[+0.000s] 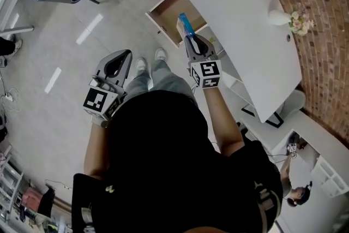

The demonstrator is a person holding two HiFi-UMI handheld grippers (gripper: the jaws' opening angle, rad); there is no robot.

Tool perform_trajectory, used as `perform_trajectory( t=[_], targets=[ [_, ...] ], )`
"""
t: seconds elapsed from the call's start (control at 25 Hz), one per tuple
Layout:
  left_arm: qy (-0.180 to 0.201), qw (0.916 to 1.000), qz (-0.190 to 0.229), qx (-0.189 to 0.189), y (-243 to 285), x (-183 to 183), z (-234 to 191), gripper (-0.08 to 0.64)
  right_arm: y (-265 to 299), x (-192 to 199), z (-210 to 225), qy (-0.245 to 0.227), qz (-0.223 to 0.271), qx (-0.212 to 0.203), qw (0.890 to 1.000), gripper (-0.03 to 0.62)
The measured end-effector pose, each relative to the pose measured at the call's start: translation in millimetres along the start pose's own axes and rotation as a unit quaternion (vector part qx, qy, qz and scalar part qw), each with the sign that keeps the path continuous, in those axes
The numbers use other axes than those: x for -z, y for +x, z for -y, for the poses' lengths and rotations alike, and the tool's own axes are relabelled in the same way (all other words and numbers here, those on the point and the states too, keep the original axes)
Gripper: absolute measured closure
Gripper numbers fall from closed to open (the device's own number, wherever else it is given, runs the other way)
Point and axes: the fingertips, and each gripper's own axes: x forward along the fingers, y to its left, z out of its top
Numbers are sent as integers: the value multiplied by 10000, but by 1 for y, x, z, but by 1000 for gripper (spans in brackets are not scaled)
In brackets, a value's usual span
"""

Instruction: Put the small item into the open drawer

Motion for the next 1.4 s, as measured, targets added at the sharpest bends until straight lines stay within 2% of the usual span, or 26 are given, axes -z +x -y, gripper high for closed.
perform_trajectory(
  t=[0.32, 0.56, 0.96, 1.4],
  targets=[
    [-179, 9976, -239, -629, 1, 19, -9, 557, 53, 50, 16, -267, -637, -389, 9969, 503],
    [-462, 9929, -316, -1048, -1, 26, -10, 557, 92, 92, 19, -513, -1121, -580, 9907, 502],
    [-647, 9860, -450, -1468, -9, 49, -10, 557, 142, 155, 28, -712, -1825, -674, 9783, 502],
    [-863, 9796, -610, -1708, -22, 72, -4, 557, 178, 210, 31, -943, -2515, -609, 9613, 502]
  ],
)
